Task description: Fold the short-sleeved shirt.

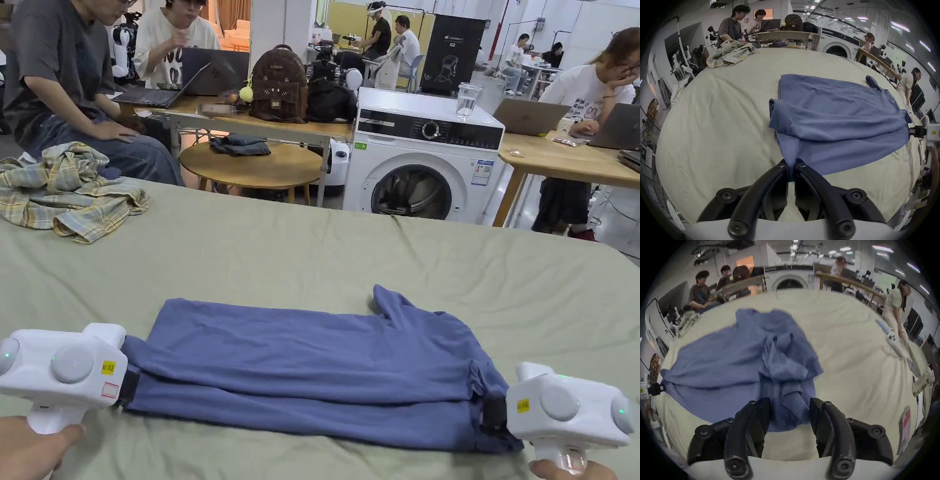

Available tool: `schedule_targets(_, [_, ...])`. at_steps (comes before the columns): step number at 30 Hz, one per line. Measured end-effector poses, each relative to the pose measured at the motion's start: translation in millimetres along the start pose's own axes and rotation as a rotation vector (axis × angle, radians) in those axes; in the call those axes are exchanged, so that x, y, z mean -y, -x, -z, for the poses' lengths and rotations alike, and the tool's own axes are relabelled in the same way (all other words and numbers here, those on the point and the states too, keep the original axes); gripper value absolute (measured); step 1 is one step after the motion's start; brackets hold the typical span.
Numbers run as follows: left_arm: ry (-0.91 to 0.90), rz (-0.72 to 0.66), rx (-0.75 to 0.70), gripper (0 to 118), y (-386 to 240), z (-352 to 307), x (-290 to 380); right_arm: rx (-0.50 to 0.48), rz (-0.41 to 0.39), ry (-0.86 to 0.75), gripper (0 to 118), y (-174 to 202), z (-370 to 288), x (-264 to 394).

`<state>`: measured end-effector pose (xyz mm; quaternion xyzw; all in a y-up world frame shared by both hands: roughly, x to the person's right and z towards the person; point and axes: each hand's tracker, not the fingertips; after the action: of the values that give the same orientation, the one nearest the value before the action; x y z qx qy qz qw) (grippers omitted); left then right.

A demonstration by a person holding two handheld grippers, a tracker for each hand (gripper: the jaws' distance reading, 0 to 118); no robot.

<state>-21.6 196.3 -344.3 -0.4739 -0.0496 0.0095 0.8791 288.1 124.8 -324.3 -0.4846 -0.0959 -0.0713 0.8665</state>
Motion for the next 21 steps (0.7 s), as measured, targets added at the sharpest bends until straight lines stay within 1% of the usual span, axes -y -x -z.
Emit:
schedule_targets(2, [0.004, 0.001, -0.003, 0, -0.9, 3.5, 1.6, -0.007, -0.031, 0.068, 49, 4.1, 17.3, 8.3])
schedule_targets(3, [0.007, 0.002, -0.004, 0, -1.4, 4.8, 2.6, -0.015, -0.035, 0.054, 48, 5.1, 20.3, 10.4])
schedule_targets(4, [0.010, 0.002, -0.005, 0, -1.9, 5.7, 4.0, 0.005, -0.048, 0.022, 41, 7.9, 17.4, 11.7])
schedule_targets(6, [0.012, 0.001, -0.006, 0, -2.2, 7.2, 5.2, -0.006, -0.037, 0.021, 7, 12.8, 13.0, 9.3])
schedule_targets(7, [0.012, 0.000, -0.007, 0, -2.8, 8.0, 5.2, -0.075, -0.027, 0.024, 7, 16.0, 13.6, 9.5])
schedule_targets(8, [0.011, 0.000, -0.008, 0, -3.8, 8.0, 6.4, -0.061, -0.034, 0.025, 6, 19.1, 14.1, 10.2])
schedule_targets(9, [0.009, 0.004, -0.010, 0, -5.1, 8.5, 8.7, -0.005, -0.074, 0.021, 5, 22.4, 15.1, 10.9])
schedule_targets(10, [0.007, 0.006, -0.012, 0, -3.4, 9.8, 8.3, -0.002, -0.107, 0.007, 5, 24.2, 13.3, 12.2])
schedule_targets(11, [0.002, 0.007, -0.010, 0, -2.8, 7.9, 9.0, -0.008, -0.104, 0.002, 5, 23.2, 10.5, 14.0])
schedule_targets(13, [-0.015, -0.008, -0.004, 0, -0.8, 0.4, 5.2, -0.021, -0.060, -0.015, 4, 18.5, 1.0, 15.1])
schedule_targets(14, [-0.023, -0.009, 0.000, 0, 1.1, -4.0, 4.0, -0.021, -0.050, -0.025, 4, 17.0, -5.9, 16.0])
schedule_targets(21, [-0.070, 0.008, 0.016, 0, 4.9, -40.0, 10.4, 0.001, -0.107, -0.082, 3, 21.1, -60.7, 27.3])
